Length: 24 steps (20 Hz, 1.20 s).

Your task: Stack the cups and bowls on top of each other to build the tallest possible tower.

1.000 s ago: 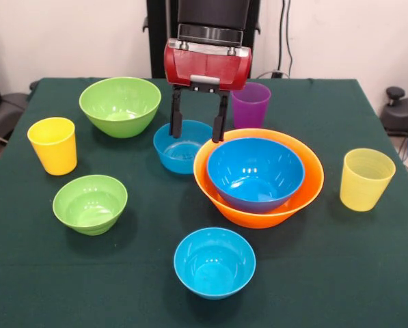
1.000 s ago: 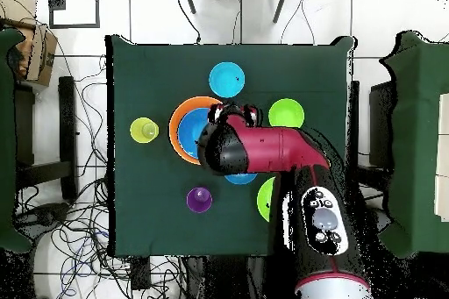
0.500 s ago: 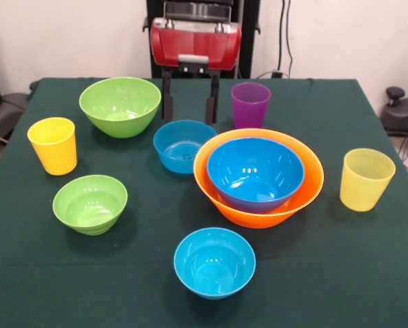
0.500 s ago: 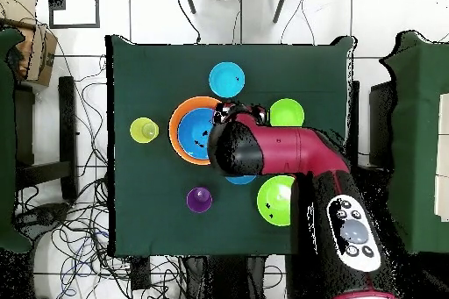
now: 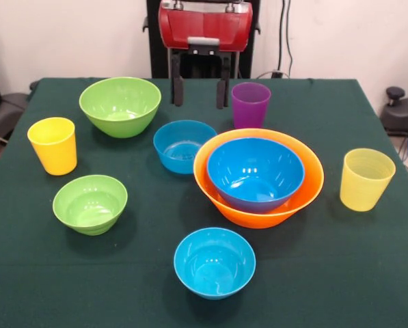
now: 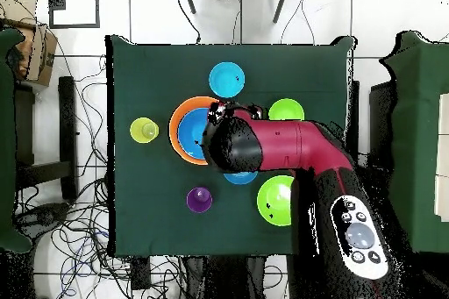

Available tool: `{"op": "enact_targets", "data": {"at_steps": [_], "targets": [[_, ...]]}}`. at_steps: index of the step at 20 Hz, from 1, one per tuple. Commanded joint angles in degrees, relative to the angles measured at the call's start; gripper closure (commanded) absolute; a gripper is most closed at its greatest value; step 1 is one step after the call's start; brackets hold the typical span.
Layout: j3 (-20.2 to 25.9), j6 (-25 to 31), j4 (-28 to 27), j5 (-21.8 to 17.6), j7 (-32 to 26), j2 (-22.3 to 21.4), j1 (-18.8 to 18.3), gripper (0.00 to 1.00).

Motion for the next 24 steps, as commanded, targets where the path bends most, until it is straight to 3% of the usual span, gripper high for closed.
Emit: {"op": "enact_targets", "data": {"at_steps": [1, 6, 9, 17, 24], "targets": [[5.3, 1.5, 2.2, -4.9, -7.5, 3.5, -1.1, 0.0], [3.7, -5.0, 4.0, -7.0, -3.2, 8.3, -2.1, 0.0], [2.8, -4.3, 5.3, -6.7, -2.8, 8.6, -4.1, 0.0], [4.3, 0.2, 8.5, -6.3, -6.8, 4.4, -8.6, 0.0], [5.2, 4.3, 9.3, -4.7, -7.3, 0.5, -9.1, 0.0]]}}
